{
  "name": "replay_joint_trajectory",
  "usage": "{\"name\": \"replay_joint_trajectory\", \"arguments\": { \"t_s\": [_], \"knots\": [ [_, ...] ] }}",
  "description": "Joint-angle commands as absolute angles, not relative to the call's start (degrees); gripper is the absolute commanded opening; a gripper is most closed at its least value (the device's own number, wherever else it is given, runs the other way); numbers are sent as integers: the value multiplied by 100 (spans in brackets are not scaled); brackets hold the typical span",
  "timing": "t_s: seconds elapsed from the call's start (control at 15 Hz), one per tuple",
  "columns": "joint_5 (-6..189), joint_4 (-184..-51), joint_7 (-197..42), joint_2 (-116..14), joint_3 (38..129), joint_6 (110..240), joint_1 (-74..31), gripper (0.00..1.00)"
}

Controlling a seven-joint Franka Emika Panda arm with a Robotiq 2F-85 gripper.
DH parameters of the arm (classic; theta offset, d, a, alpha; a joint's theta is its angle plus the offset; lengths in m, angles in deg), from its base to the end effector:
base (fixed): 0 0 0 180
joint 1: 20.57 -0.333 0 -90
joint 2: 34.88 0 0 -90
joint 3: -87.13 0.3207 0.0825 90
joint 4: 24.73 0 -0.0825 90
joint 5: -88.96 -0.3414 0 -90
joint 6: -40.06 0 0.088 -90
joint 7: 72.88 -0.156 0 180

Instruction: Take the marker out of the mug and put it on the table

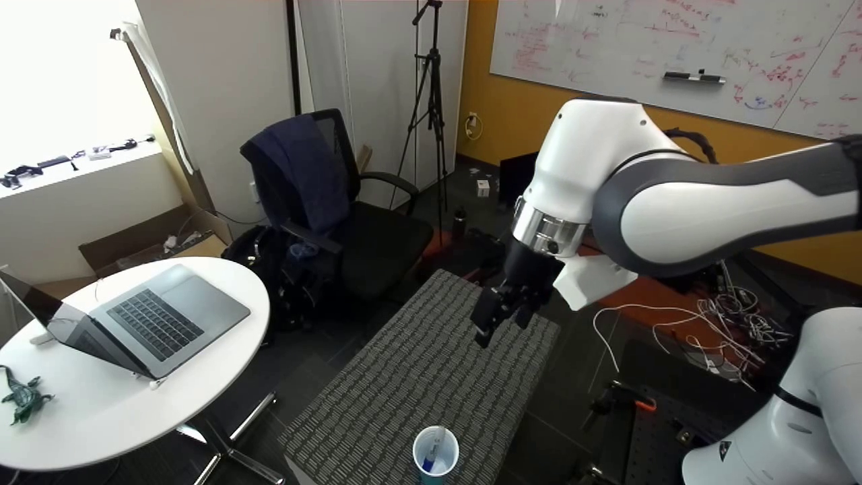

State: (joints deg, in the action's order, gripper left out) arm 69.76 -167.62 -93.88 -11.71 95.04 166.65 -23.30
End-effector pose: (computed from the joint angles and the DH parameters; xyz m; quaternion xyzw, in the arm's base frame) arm 0.3844 0.0969 0.4191 -0.9746 0.1840 -0.0275 0.1246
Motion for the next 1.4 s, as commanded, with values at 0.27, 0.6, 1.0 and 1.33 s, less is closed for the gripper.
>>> {"name": "replay_joint_trajectory", "arguments": {
  "t_s": [0.27,0.6,1.0,1.33],
  "knots": [
    [7003,-16754,-9409,-1231,9460,16668,-2388,100],
    [6726,-16866,-10177,-1110,9557,17223,-2345,100],
    [6575,-17204,-11116,-1173,9874,17675,-2453,100],
    [6321,-17653,-11581,-1270,10048,18066,-2714,100]
  ]
}}
